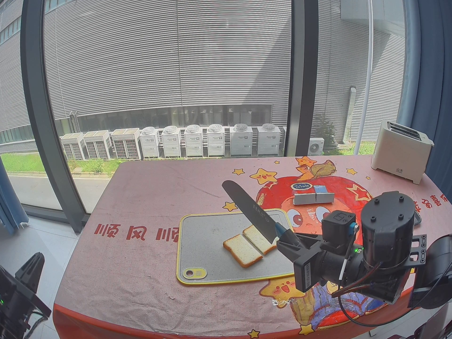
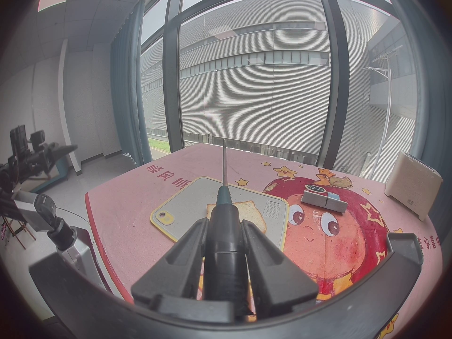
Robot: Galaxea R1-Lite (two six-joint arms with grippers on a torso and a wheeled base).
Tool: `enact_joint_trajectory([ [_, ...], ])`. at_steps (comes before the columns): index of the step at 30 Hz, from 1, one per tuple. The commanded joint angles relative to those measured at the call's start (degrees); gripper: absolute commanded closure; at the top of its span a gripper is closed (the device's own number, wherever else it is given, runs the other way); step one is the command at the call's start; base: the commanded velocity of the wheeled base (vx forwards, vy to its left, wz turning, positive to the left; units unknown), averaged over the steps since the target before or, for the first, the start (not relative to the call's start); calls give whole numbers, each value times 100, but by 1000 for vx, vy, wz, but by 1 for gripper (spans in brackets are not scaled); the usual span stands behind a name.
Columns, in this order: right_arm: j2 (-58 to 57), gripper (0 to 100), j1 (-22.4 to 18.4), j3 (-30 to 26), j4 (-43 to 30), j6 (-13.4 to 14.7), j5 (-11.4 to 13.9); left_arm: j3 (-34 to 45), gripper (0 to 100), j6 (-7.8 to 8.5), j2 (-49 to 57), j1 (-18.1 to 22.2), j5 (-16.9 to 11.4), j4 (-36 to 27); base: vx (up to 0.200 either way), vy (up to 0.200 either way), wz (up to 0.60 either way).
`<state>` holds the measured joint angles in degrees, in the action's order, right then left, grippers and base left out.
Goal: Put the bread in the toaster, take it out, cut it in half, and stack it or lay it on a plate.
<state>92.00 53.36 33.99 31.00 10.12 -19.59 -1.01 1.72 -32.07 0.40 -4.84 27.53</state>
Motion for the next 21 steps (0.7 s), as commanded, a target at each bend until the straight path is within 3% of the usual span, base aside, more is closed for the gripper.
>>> enact_joint_trajectory([
  [1, -42, 100, 87, -24, 134, -10, -62, 101, 100, 13, 2223, 74, -26, -1663, 0, 0, 0],
  [4, -104, 100, 105, -41, 143, -19, -71, 101, 100, 4, 3207, 39, -52, -2638, 0, 0, 0],
  [9, -112, 100, 105, -41, 143, -19, -71, 101, 100, 13, 3207, -67, 71, -2489, 0, 0, 0],
  [11, -104, 100, 105, -33, 143, -19, -71, 101, 100, -22, 3207, -75, 326, -2735, 0, 0, 0],
  [14, -130, 100, 105, -41, 143, -19, -71, 101, 100, -110, 3207, -84, 361, -2717, 0, 0, 0],
  [21, -148, 100, 113, -41, 152, -19, -62, 101, 100, -119, 3207, -75, 396, -2744, 0, 0, 0],
])
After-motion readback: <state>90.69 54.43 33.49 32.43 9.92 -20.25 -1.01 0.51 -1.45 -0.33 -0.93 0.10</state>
